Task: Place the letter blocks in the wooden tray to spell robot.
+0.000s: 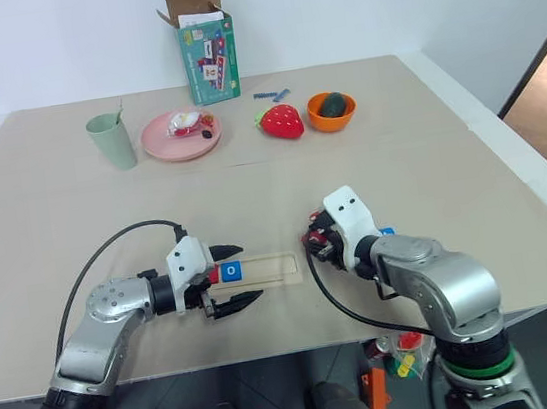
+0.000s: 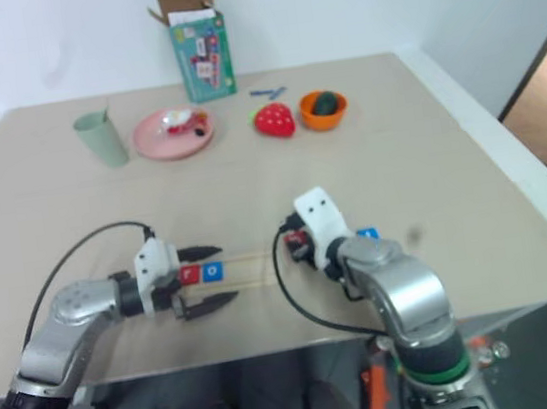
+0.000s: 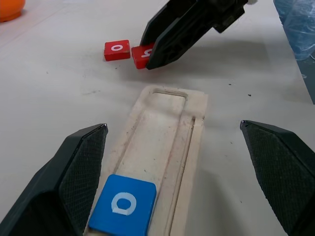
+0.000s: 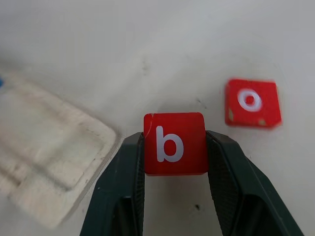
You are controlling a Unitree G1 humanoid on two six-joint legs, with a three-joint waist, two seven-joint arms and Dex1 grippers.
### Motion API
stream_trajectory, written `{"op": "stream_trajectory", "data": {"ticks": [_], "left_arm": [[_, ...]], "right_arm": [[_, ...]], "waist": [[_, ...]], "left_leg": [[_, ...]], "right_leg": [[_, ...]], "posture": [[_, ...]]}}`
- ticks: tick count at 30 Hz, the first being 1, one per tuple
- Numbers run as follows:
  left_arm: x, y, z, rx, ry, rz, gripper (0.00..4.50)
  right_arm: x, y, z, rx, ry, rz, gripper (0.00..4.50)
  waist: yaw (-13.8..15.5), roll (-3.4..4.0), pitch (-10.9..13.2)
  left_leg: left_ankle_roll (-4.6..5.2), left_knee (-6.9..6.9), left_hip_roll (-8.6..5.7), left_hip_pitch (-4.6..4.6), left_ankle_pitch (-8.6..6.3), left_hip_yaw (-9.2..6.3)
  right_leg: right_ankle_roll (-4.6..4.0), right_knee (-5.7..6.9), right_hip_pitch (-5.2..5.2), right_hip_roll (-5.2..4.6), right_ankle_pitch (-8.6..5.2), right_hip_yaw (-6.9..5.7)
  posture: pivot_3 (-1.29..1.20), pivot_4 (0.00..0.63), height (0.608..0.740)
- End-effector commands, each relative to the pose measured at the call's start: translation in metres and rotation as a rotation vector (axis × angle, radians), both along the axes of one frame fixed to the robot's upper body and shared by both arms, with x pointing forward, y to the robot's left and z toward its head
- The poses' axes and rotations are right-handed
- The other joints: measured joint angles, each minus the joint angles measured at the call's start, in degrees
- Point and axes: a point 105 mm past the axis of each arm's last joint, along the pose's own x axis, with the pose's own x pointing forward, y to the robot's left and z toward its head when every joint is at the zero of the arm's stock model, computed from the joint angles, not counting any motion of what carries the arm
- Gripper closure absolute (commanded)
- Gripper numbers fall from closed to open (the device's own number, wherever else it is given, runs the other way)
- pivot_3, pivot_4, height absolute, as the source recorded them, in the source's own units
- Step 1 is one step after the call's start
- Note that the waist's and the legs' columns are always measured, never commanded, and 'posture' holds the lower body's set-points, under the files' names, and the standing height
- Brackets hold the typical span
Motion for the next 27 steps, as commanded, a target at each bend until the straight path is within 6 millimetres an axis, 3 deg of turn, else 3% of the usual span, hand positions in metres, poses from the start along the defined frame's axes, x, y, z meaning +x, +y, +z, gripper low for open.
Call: {"op": "stream_trajectory", "data": {"ticks": [1, 10, 11, 13, 14, 17, 22, 27], "left_arm": [[-0.003, -0.005, 0.012, -0.006, -0.055, -0.049, 0.0], [-0.002, -0.006, 0.011, 0.009, -0.065, -0.069, 0.0], [-0.002, -0.007, 0.011, 0.011, -0.066, -0.072, 0.0], [-0.002, -0.007, 0.01, 0.014, -0.068, -0.075, 0.0], [-0.002, -0.007, 0.01, 0.014, -0.068, -0.075, 0.0], [-0.003, -0.007, 0.01, 0.014, -0.067, -0.076, 0.0], [-0.007, -0.007, 0.009, 0.014, -0.071, -0.098, 0.0], [-0.013, -0.01, 0.007, 0.008, -0.039, -0.155, 0.0]], "right_arm": [[0.001, -0.012, 0.01, -0.03, -0.035, -0.1, 3.31], [-0.003, -0.012, 0.005, -0.015, 0.006, -0.154, 3.31], [-0.003, -0.011, 0.005, -0.011, 0.007, -0.155, 2.25], [-0.004, -0.01, 0.007, -0.003, 0.008, -0.158, 1.57], [-0.005, -0.01, 0.008, 0.001, 0.005, -0.159, 1.46], [-0.004, -0.015, 0.02, 0.008, -0.031, -0.15, 0.15], [-0.004, -0.025, 0.048, 0.032, -0.104, -0.004, 0.07], [-0.009, -0.032, 0.059, 0.0, -0.136, 0.349, 0.07]], "waist": [[0.0, 0.0, 0.0], [-0.1, 0.0, 0.0], [-0.1, 0.0, 0.0], [-0.1, -0.01, 0.0], [-0.1, 0.0, 0.0], [-0.1, 0.0, 0.0], [-0.1, 0.0, 0.0], [-0.1, -0.01, 0.0]], "left_leg": [[0.0, 0.01, -0.01, 0.0, 0.0, 0.01], [0.0, -0.05, 0.01, 0.02, 0.0, -0.04], [0.0, -0.05, 0.01, 0.01, 0.0, -0.04], [0.0, -0.05, 0.01, 0.01, 0.0, -0.03], [0.0, -0.05, 0.01, 0.01, 0.0, -0.03], [0.0, -0.05, 0.01, 0.01, 0.0, -0.04], [0.0, -0.05, 0.0, 0.0, 0.0, -0.03], [0.05, -0.07, -0.01, 0.0, -0.02, -0.02]], "right_leg": [[0.0, -0.01, 0.01, -0.01, 0.0, 0.02], [0.0, -0.01, -0.01, 0.04, 0.0, 0.0], [0.0, -0.01, -0.01, 0.04, 0.0, 0.0], [0.01, -0.01, -0.01, 0.03, 0.0, 0.01], [0.01, -0.01, -0.01, 0.03, 0.0, 0.01], [0.0, -0.01, -0.02, 0.04, 0.0, 0.0], [0.01, -0.03, 0.0, 0.02, 0.0, 0.0], [0.03, -0.1, 0.02, 0.02, -0.03, 0.0]], "posture": [[0.0, 0.15, 0.74], [0.0, 0.15, 0.74], [0.0, 0.15, 0.74], [0.0, 0.15, 0.74], [0.0, 0.15, 0.74], [0.0, 0.15, 0.74], [0.0, 0.15, 0.74], [0.0, 0.15, 0.74]]}}
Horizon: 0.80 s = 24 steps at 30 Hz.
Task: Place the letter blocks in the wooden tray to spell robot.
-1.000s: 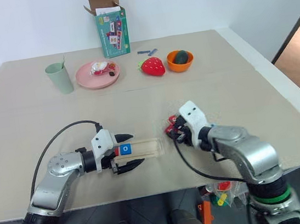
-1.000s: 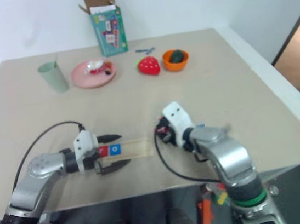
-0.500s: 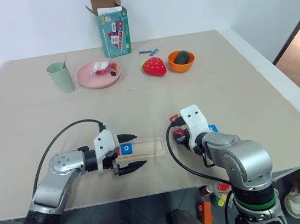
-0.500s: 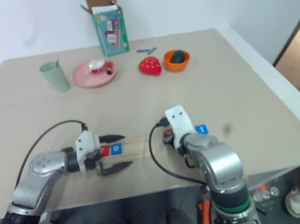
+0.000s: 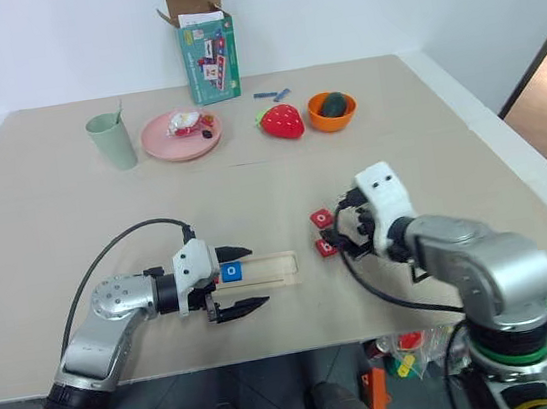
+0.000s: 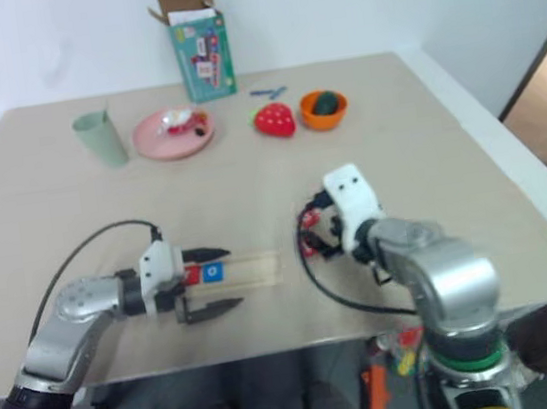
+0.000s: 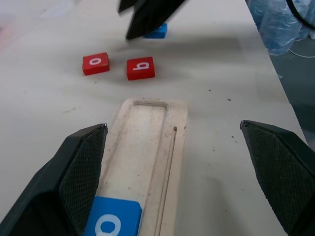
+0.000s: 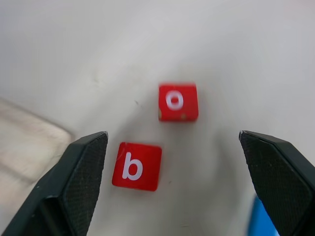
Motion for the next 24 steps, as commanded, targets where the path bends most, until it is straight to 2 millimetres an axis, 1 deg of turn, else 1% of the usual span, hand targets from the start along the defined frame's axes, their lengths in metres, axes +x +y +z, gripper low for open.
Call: {"op": "stream_trajectory", "data": {"ticks": [1, 3, 5, 8, 12, 18, 24], "left_arm": [[-0.006, -0.002, 0.005, -0.003, -0.014, -0.05, 0.0], [-0.006, -0.003, 0.005, 0.001, -0.012, -0.056, 0.0], [-0.007, -0.003, 0.004, 0.003, -0.015, -0.058, 0.0], [-0.006, -0.001, 0.003, 0.004, -0.016, -0.049, 0.0], [-0.006, 0.001, 0.001, 0.013, -0.022, -0.038, 0.0], [-0.005, 0.004, 0.0, 0.021, -0.033, -0.018, 0.0], [-0.006, 0.006, -0.001, 0.023, -0.033, -0.002, 0.0]], "right_arm": [[-0.005, 0.005, 0.011, 0.013, -0.046, 0.264, 0.07], [-0.003, 0.0, 0.007, -0.017, -0.061, 0.345, 0.07], [0.002, -0.004, -0.001, -0.081, -0.079, 0.443, 0.07], [0.004, -0.003, -0.01, -0.127, -0.109, 0.6, 0.07], [0.014, -0.007, -0.021, -0.197, -0.137, 0.681, 0.07], [0.027, -0.007, -0.033, -0.209, -0.125, 0.741, 0.07], [0.028, -0.002, -0.041, -0.193, -0.11, 0.785, 0.07]], "waist": [[0.0, -0.02, 0.0], [-0.1, -0.03, 0.0], [-0.3, -0.03, 0.0], [-0.3, -0.06, 0.0], [-0.3, -0.09, 0.1], [-0.1, -0.11, 0.1], [0.0, -0.1, 0.1]], "left_leg": [[0.02, -0.01, 0.0, 0.02, -0.01, 0.0], [0.04, -0.01, 0.0, 0.04, -0.02, 0.0], [0.05, -0.03, 0.01, 0.06, -0.03, 0.0], [0.05, -0.01, 0.01, 0.07, -0.03, 0.03], [0.05, 0.02, 0.01, 0.06, -0.03, 0.04], [0.05, 0.03, 0.01, 0.06, -0.02, 0.05], [0.05, 0.03, 0.01, 0.06, -0.02, 0.06]], "right_leg": [[-0.01, -0.01, 0.01, 0.0, -0.01, 0.0], [-0.03, -0.01, 0.02, 0.02, -0.03, -0.01], [-0.03, 0.0, 0.02, 0.04, -0.03, 0.01], [-0.02, 0.0, 0.03, 0.04, -0.01, 0.02], [0.01, 0.0, 0.03, 0.03, 0.01, 0.04], [0.0, 0.01, 0.03, 0.03, 0.01, 0.04], [0.01, 0.01, 0.03, 0.02, 0.02, 0.05]], "posture": [[0.0, 0.15, 0.74], [0.0, 0.15, 0.74], [0.0, 0.15, 0.74], [0.0, 0.15, 0.74], [0.0, 0.15, 0.74], [0.0, 0.15, 0.74], [0.0, 0.15, 0.74]]}}
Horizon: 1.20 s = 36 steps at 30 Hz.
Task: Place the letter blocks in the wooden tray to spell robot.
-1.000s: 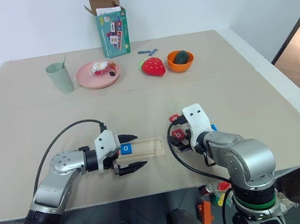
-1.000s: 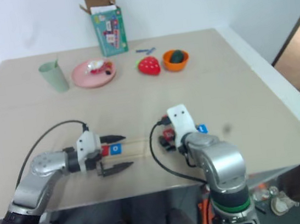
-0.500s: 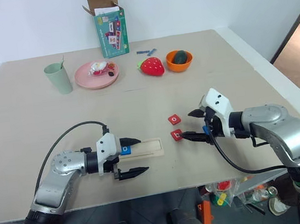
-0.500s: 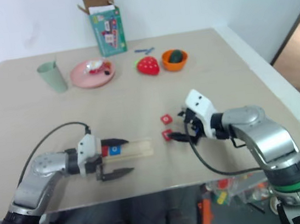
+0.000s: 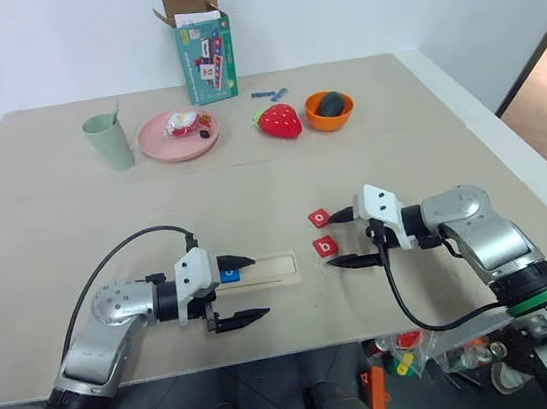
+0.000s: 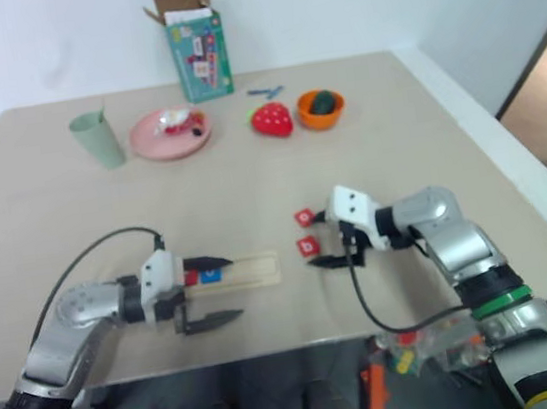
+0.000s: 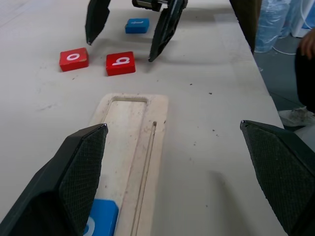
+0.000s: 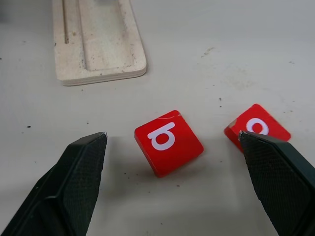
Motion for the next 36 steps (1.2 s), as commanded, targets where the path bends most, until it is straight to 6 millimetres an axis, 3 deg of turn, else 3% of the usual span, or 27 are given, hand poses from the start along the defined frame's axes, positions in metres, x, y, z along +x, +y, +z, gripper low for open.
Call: {"op": "stream_trajectory", "data": {"ticks": [1, 15, 22, 29, 36], "left_arm": [[-0.001, 0.004, 0.007, 0.003, -0.046, 0.01, 0.0], [-0.003, 0.005, 0.005, 0.01, -0.045, 0.042, 0.0], [-0.003, 0.008, 0.003, 0.017, -0.044, 0.051, 0.0], [-0.002, 0.008, 0.002, 0.023, -0.047, 0.047, 0.0], [0.005, 0.008, 0.006, 0.007, -0.053, 0.066, 0.0]], "right_arm": [[0.001, 0.007, 0.006, 0.008, -0.023, 0.041, 0.07], [0.011, 0.007, -0.007, -0.008, 0.017, 0.043, 0.31], [0.011, 0.011, -0.006, 0.063, 0.072, 0.015, 2.63], [0.008, 0.009, -0.007, 0.067, 0.084, 0.004, 2.7], [-0.003, 0.014, 0.005, 0.085, 0.081, -0.046, 2.7]], "waist": [[0.0, 0.0, 0.0], [0.0, 0.0, 0.0], [0.0, 0.0, 0.0], [0.0, 0.0, 0.0], [0.0, 0.0, 0.0]], "left_leg": [[0.0, 0.0, 0.0, 0.01, 0.0, 0.0], [0.0, 0.03, 0.01, 0.05, 0.01, -0.01], [0.0, 0.07, 0.0, 0.18, 0.02, 0.0], [0.05, 0.08, 0.0, 0.26, 0.06, -0.01], [0.05, 0.05, 0.0, 0.25, 0.06, -0.04]], "right_leg": [[0.0, 0.0, 0.0, 0.0, 0.0, 0.0], [-0.02, 0.03, 0.03, 0.01, 0.03, -0.01], [-0.02, 0.03, 0.18, 0.0, 0.09, 0.02], [-0.02, 0.03, 0.3, 0.0, 0.1, 0.0], [0.0, 0.03, 0.29, 0.0, 0.08, -0.02]], "posture": [[0.0, 0.15, 0.74], [0.0, 0.15, 0.74], [0.0, 0.15, 0.74], [0.0, 0.15, 0.74], [0.0, 0.15, 0.74]]}}
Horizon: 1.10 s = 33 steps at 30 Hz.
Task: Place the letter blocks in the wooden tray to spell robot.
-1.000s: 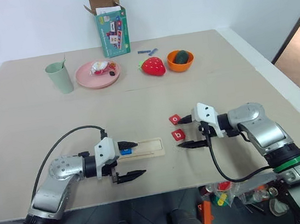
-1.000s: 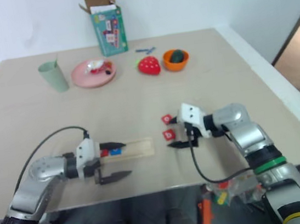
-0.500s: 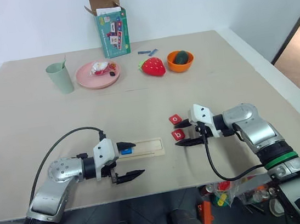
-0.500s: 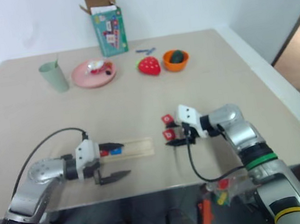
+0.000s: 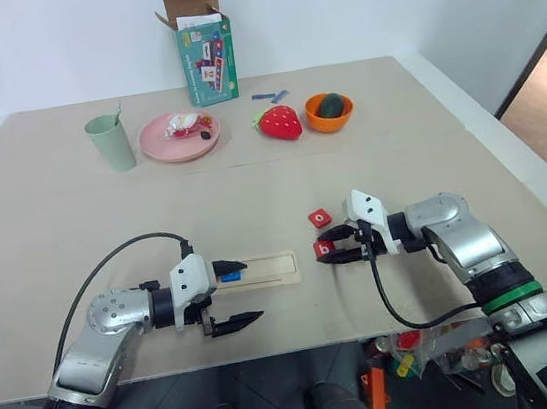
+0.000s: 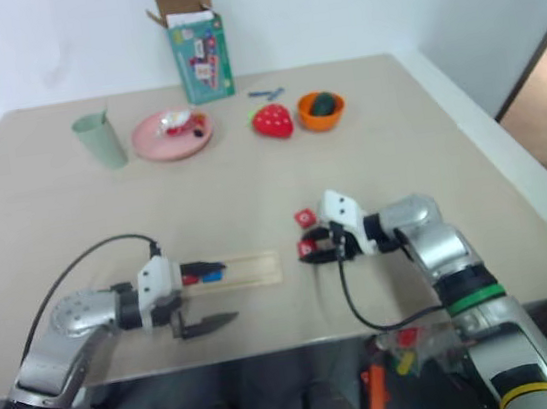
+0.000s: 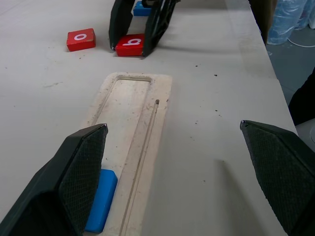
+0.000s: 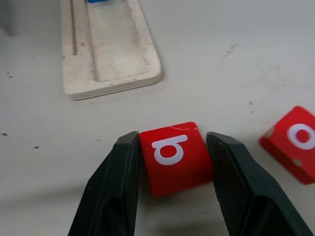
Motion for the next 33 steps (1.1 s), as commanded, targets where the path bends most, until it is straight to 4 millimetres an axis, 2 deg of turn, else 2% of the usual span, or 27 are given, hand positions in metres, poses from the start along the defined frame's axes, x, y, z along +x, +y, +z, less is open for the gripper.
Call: {"op": "stream_trajectory", "data": {"ticks": [1, 4, 7, 13, 20, 25, 33], "left_arm": [[0.008, 0.002, 0.014, -0.028, -0.058, 0.03, 0.0], [0.016, 0.006, 0.018, -0.051, -0.057, 0.074, 0.0], [0.02, 0.01, 0.022, -0.075, -0.049, 0.11, 0.0], [0.023, 0.019, 0.021, -0.072, -0.058, 0.157, 0.0], [0.021, 0.037, 0.021, -0.098, -0.02, 0.223, 0.0], [0.017, 0.047, 0.026, -0.134, 0.026, 0.227, 0.0], [0.013, 0.052, 0.027, -0.123, 0.042, 0.194, 0.0]], "right_arm": [[-0.002, 0.003, 0.025, 0.026, -0.055, -0.048, 2.7], [-0.007, 0.013, 0.039, 0.042, -0.079, -0.102, 2.7], [-0.014, 0.033, 0.052, 0.048, -0.107, -0.148, 2.7], [-0.014, 0.059, 0.061, 0.036, -0.135, -0.204, 2.7], [-0.007, 0.085, 0.052, -0.008, -0.127, -0.212, 2.7], [-0.015, 0.099, 0.041, -0.021, -0.114, -0.088, 2.7], [-0.024, 0.113, 0.042, -0.003, -0.114, 0.076, 2.7]], "waist": [[0.0, 0.01, 0.0], [0.0, 0.01, 0.0], [-0.1, 0.0, 0.0], [-0.1, 0.0, 0.0], [-0.1, 0.0, 0.0], [0.0, -0.01, 0.0], [-0.1, -0.02, 0.0]], "left_leg": [[0.0, 0.0, 0.0, -0.01, 0.0, 0.0], [0.0, 0.01, 0.0, -0.01, 0.0, 0.0], [0.0, 0.01, 0.0, 0.0, 0.0, -0.02], [-0.01, 0.01, 0.0, -0.08, 0.0, -0.01], [-0.02, -0.04, 0.03, -0.22, 0.01, 0.0], [-0.02, -0.03, 0.02, -0.33, 0.01, 0.01], [-0.02, -0.03, 0.03, -0.3, 0.01, 0.0]], "right_leg": [[0.0, 0.0, -0.01, 0.0, 0.0, 0.01], [0.0, 0.0, -0.02, 0.0, 0.01, 0.01], [-0.01, 0.04, -0.04, 0.01, 0.01, 0.0], [0.0, 0.01, -0.09, 0.0, 0.0, 0.0], [-0.04, 0.04, -0.3, 0.02, 0.01, -0.01], [-0.01, 0.02, -0.36, -0.01, -0.02, -0.01], [-0.03, 0.03, -0.36, 0.0, -0.01, -0.04]], "posture": [[0.0, 0.15, 0.74], [0.0, 0.15, 0.74], [0.0, 0.15, 0.74], [0.0, 0.15, 0.74], [0.0, 0.15, 0.74], [0.0, 0.15, 0.74], [0.0, 0.15, 0.74]]}}
